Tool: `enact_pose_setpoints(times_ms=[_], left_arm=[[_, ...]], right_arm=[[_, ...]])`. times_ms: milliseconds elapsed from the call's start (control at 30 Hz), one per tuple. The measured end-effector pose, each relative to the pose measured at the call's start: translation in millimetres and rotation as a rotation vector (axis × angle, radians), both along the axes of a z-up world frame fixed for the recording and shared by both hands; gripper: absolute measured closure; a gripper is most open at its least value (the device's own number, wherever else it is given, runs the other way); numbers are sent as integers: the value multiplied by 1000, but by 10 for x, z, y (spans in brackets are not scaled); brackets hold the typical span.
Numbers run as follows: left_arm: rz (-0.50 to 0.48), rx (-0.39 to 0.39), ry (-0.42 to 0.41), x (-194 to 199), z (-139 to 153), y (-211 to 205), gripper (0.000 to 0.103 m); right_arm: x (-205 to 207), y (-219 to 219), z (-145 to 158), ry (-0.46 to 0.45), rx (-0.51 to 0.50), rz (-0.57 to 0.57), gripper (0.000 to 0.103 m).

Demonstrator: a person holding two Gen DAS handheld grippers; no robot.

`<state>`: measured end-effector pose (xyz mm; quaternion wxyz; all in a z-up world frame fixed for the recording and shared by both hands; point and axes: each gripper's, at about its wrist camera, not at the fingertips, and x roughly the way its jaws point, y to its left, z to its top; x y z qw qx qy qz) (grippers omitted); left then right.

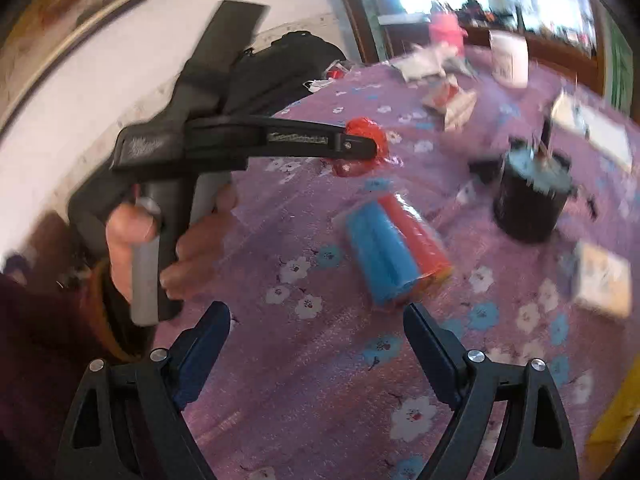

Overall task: Organize soft objects
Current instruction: 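Grasp the red mesh bag with left gripper while right gripper grasps the blue-red sponge pack, then hold the red mesh bag and blue-red sponge pack above the table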

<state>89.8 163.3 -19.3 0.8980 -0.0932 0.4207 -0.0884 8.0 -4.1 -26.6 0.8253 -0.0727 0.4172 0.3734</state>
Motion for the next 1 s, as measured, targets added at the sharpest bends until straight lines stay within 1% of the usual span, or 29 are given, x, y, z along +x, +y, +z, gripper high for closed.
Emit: enact_pose_setpoints(times_ms=[67,133,200,233,300,400,433,467,533,600,667,800,900,967,1000], left_arm=[[11,-3,-6,1,11,25,73],[23,-5,-10,-2,18,52,73],[37,-6,-9,1,17,82,73],[41,-9,-5,8,11,95,73],[50,-14,2,18,1,119,73],[57,-15,8,28,-9,130,73],[55,-16,10,29,-11,128,73],[53,-17,11,29,-14,125,73],[45,-15,14,34,-21,109,73],[39,-13,16,34,-24,87,73],[34,-5,9,25,-18,71,73],[20,-10,-9,-2,10,46,73],[5,4,-36,-39,47,-5,73],[-10,23,-55,-72,68,-66,73],[-14,45,-68,-95,78,-109,73]], right_arm=[[72,21,-6,-51,-70,-36,11],[215,54,-51,-46,-103,-46,11],[308,119,-99,-32,-117,-19,11],[345,168,-107,-50,-133,-16,11],[411,232,-105,-67,-143,-10,11],[495,317,-160,-65,-120,-15,12],[512,343,-208,-57,-122,-27,23],[539,397,-251,-53,-138,-37,50],[506,377,-255,-68,-139,-49,50],[449,362,-239,-87,-139,-53,53],[411,306,-201,-108,-118,-80,54],[399,119,-9,-165,-34,-160,54],[353,44,97,-238,-36,-234,55],[364,12,133,-252,-36,-273,55],[366,-9,145,-258,-37,-294,55]])
